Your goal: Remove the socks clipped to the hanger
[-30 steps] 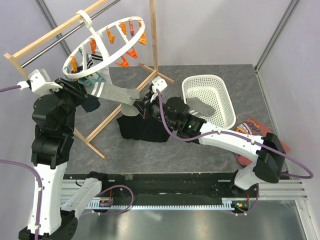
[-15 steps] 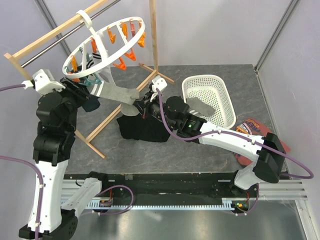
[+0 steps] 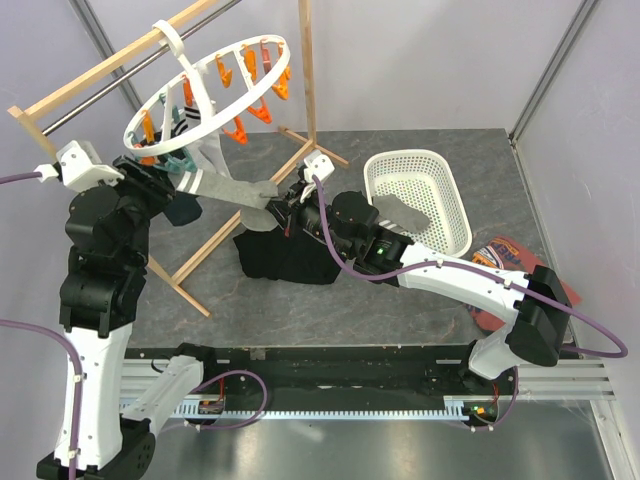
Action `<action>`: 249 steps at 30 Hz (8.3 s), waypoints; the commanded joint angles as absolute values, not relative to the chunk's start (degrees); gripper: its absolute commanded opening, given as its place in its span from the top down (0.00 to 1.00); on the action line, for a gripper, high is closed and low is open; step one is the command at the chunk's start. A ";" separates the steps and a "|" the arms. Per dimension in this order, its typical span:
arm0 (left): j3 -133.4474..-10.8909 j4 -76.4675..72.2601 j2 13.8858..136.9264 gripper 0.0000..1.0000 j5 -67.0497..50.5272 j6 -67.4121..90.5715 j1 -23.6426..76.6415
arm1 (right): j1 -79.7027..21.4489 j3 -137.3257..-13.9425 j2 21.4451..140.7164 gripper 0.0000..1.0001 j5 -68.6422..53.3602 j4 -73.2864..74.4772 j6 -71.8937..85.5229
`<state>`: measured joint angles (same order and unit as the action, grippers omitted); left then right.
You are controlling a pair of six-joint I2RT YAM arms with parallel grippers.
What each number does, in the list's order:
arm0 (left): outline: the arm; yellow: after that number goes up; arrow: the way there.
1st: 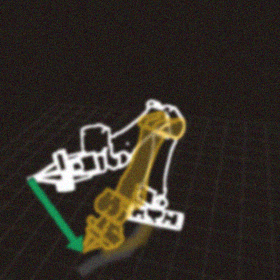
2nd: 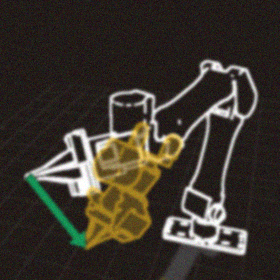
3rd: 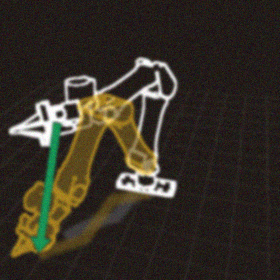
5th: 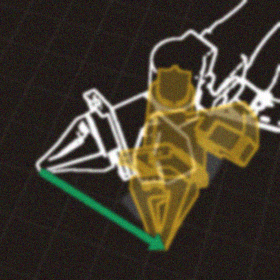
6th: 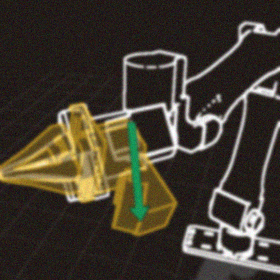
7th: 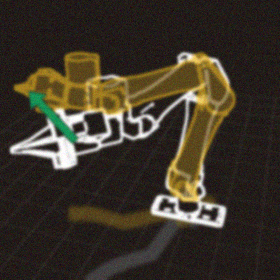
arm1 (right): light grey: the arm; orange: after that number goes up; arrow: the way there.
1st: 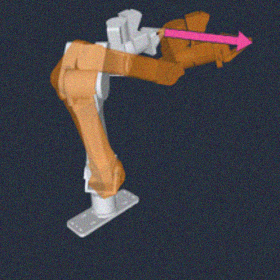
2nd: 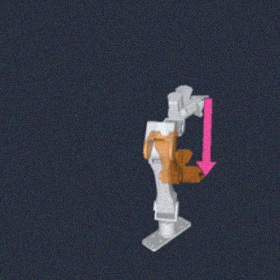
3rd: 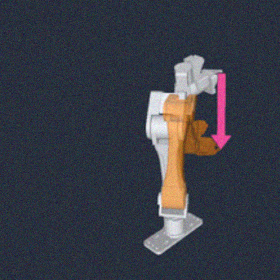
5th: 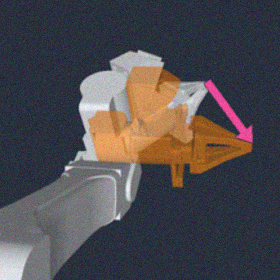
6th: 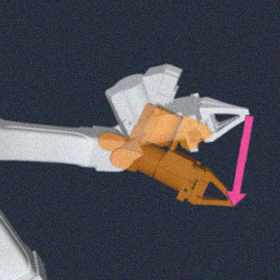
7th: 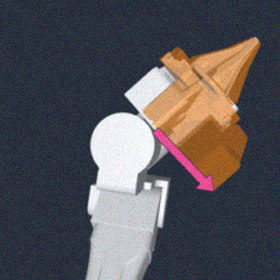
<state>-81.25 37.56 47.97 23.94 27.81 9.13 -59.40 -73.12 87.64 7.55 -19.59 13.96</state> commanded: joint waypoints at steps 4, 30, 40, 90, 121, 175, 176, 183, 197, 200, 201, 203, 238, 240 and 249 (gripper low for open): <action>-83.93 34.72 48.78 0.44 23.56 29.27 9.14 | -59.24 -75.59 86.84 1.00 7.12 -20.74 14.33; -80.51 30.94 49.13 0.44 20.83 33.75 7.74 | -59.24 -76.38 85.69 1.00 6.59 -18.72 13.45; -80.15 30.06 48.78 0.68 20.83 33.14 7.29 | -59.24 -76.73 85.78 1.00 6.50 -17.84 12.92; -44.39 13.20 34.01 0.46 16.10 18.05 7.29 | -17.67 -64.95 78.41 0.15 10.04 14.07 18.55; -33.83 -48.26 64.77 0.37 30.10 -29.19 5.89 | -17.67 -67.41 67.41 0.02 -9.67 4.22 24.87; -35.51 -29.63 57.93 0.98 6.25 -25.49 0.70 | -20.13 -65.57 66.97 0.03 -7.29 2.64 21.27; -35.33 -28.84 57.05 0.98 6.33 -25.23 1.14 | -20.13 -65.83 66.97 0.03 -7.64 2.55 21.44; -34.81 -21.71 50.10 0.98 9.22 -24.26 10.53 | -22.67 -75.83 70.04 0.06 -7.03 9.39 22.33; -38.15 -13.54 43.43 0.98 3.88 -14.35 17.84 | -50.26 -96.41 80.41 0.08 -1.59 2.90 10.91; -37.88 -11.52 41.84 0.98 1.42 -12.92 19.60 | -55.01 -100.54 84.01 0.08 2.00 4.04 7.30; -37.88 -11.17 41.49 0.98 1.15 -13.01 19.77 | -57.11 -102.64 85.07 0.08 2.98 4.48 6.34; -37.79 -10.81 40.61 0.98 0.62 -13.09 19.86 | -58.97 -104.23 87.62 0.08 4.56 4.83 3.44; -38.58 -11.78 31.02 0.98 -31.90 -7.47 20.04 | -46.06 -131.57 110.22 0.24 9.76 4.65 0.00; -39.02 -11.95 31.55 0.98 -32.25 -6.68 20.04 | -45.97 -129.91 108.55 0.22 7.66 6.32 0.00; -42.18 -10.90 34.10 0.98 -34.54 -5.10 19.95 | -45.97 -106.02 89.23 0.10 -2.71 8.53 2.54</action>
